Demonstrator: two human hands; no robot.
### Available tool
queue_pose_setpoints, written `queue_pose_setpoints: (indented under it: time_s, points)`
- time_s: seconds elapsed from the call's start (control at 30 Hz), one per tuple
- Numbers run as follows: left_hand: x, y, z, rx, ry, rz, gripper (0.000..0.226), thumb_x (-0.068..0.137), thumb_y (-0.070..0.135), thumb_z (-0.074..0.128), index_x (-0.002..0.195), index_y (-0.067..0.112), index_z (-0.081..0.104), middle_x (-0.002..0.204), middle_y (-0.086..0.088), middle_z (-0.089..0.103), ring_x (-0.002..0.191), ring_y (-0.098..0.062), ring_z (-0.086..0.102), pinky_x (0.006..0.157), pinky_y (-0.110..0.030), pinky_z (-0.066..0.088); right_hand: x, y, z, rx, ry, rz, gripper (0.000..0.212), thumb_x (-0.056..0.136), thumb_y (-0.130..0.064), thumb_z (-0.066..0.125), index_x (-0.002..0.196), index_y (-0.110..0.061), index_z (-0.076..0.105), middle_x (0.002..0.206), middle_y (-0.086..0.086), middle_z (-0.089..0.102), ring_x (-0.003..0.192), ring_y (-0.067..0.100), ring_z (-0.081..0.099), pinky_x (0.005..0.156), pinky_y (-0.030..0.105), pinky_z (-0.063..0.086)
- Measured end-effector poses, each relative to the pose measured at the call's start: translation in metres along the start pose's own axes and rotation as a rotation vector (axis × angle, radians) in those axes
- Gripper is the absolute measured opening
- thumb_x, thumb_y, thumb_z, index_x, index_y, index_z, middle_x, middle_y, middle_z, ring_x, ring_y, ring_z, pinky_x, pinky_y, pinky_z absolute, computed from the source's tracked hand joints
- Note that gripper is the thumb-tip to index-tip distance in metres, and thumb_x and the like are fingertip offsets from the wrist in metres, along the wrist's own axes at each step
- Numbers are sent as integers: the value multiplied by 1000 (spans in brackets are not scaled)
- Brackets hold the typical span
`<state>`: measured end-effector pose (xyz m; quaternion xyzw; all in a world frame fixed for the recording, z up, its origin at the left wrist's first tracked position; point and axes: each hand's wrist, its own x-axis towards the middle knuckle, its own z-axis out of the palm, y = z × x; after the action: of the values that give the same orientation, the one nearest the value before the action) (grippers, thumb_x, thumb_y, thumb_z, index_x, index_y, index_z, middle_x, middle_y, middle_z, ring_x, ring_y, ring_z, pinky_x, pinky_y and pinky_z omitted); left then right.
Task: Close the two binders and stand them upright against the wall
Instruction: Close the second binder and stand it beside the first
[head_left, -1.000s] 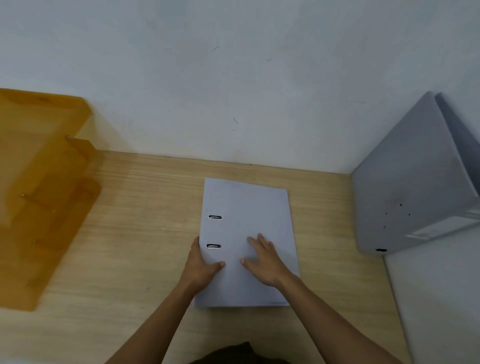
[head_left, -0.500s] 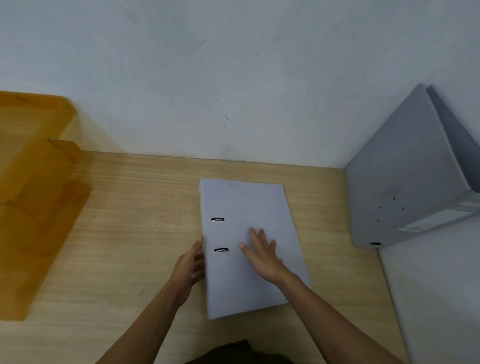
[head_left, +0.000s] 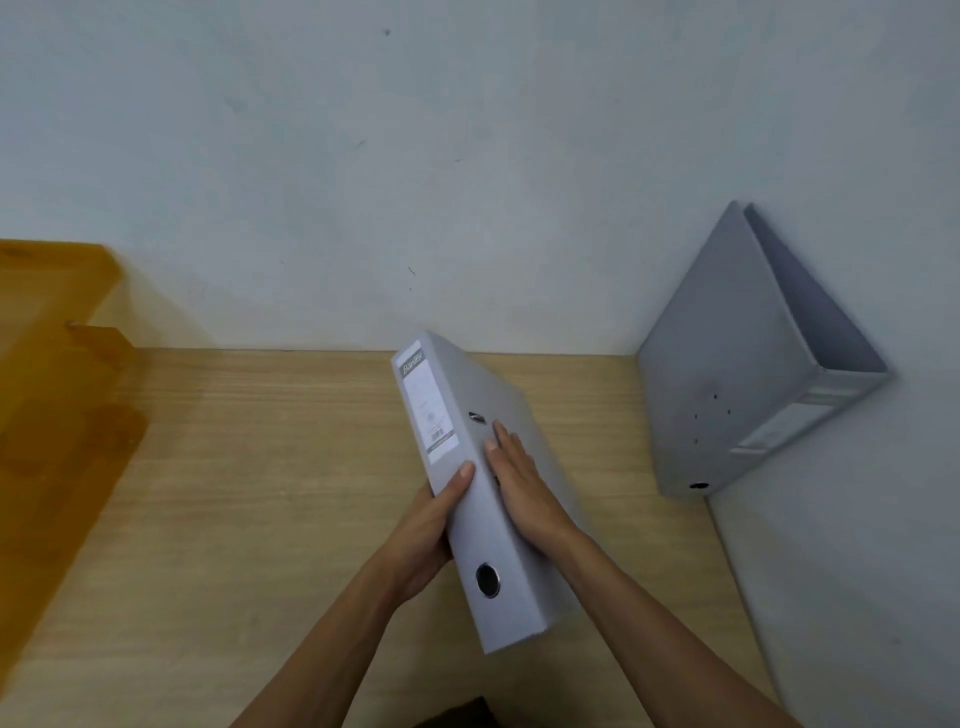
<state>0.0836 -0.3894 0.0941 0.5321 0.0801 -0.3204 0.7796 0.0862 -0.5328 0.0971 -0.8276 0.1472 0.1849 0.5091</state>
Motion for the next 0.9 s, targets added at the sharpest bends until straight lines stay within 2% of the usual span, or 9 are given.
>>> queue_pose_setpoints:
  time_s: [0.1,0.2,0.3,0.37,0.47,0.6,0.67,0.8,0.9]
  points:
    - [-1,7,17,94,6,68,54,89,40,67,138,23,55,125,-4,75,114,-26,72,97,-50,57,-13,-10,-18,119,59,-98,77,86,-81,28,156,-54,13,171,-12,14,156,14,18,125,53,18]
    - [-3,13,32,180,-4,168,62,84,34,75,140,22,52,126,-4,74,112,-25,73,93,-46,59,-29,-19,-40,213,129,-250,77,88,-66,53,157,-48,23,164,-14,31,148,9,35,121,42,34]
    - [-1,18,50,279,-19,281,70,77,19,83,139,22,51,126,0,73,112,-19,73,85,-32,61,-42,-22,-67,276,194,-363,86,80,-56,71,154,-48,28,155,-20,44,138,1,48,111,32,47]
    - [3,17,64,360,-46,339,74,77,6,84,140,23,50,126,1,72,109,-13,73,80,-26,60,-49,-18,-85,280,230,-405,90,77,-53,75,155,-46,29,152,-21,47,136,-1,49,105,30,50]
    - [13,12,79,487,-80,399,87,77,-1,83,148,27,42,132,8,66,115,-5,67,80,-25,60,-58,-3,-107,280,275,-416,79,82,-42,78,151,-37,41,145,-18,58,131,3,57,97,27,55]
    - [26,-11,92,585,-80,384,79,80,1,80,147,21,42,131,12,63,121,-13,63,77,-18,58,-73,34,-114,257,293,-340,72,84,-29,80,149,-30,48,137,-16,64,127,4,60,83,15,56]
    - [28,-24,102,622,-64,373,72,81,-1,79,143,15,46,123,10,65,118,-15,64,74,-13,56,-81,51,-115,263,281,-321,74,85,-28,79,151,-32,45,142,-15,61,131,3,56,89,17,56]
    - [32,-31,123,679,-93,363,69,81,-4,77,139,18,46,118,16,62,99,17,63,70,-8,53,-92,70,-127,290,322,-303,74,84,-35,78,150,-41,44,141,-19,61,132,3,56,102,37,56]
    - [34,-41,135,705,-74,369,66,80,-2,79,137,16,51,116,13,65,95,19,63,71,-8,53,-101,76,-141,272,331,-316,76,85,-33,77,152,-39,42,145,-19,59,133,0,54,104,36,54]
